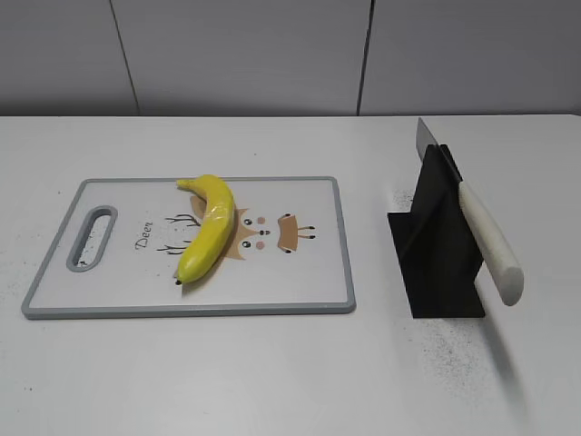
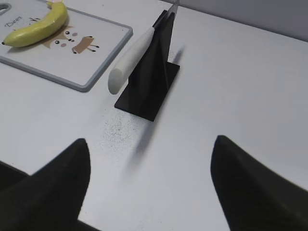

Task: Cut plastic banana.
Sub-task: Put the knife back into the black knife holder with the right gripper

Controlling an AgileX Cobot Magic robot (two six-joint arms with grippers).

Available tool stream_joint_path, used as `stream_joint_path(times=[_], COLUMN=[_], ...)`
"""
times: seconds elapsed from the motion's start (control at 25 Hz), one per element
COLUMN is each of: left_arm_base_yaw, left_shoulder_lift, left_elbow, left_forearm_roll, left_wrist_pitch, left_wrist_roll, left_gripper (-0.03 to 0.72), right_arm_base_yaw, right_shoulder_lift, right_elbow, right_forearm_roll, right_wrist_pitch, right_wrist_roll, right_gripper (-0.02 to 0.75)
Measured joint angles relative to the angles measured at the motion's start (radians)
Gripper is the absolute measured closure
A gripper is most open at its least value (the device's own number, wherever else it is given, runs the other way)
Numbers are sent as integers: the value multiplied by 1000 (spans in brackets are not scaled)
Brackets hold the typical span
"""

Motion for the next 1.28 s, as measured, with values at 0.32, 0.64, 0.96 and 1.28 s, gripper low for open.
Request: stream_joint_path(times=[0.32, 0.64, 0.96, 1.28], left_arm_base_yaw=[1, 1, 1, 1], left_shoulder_lift=[0, 0, 0, 0], left_elbow=[0, 0, 0, 0], left_forearm_roll=[0, 0, 0, 0], left_wrist_pitch=[-1, -1, -1, -1], left_wrist_roll=[0, 0, 0, 0], left_gripper=[134, 134, 134, 134], right_arm_base_yaw=[-13, -227, -425, -442], right_shoulder_lift=[-12, -12, -12, -12], right_elbow=[0, 0, 0, 0], right_forearm_roll=[11, 14, 14, 17], right_wrist_pitch=[0, 0, 0, 0], right_wrist_roll=[0, 0, 0, 0], right_gripper=[148, 148, 148, 149])
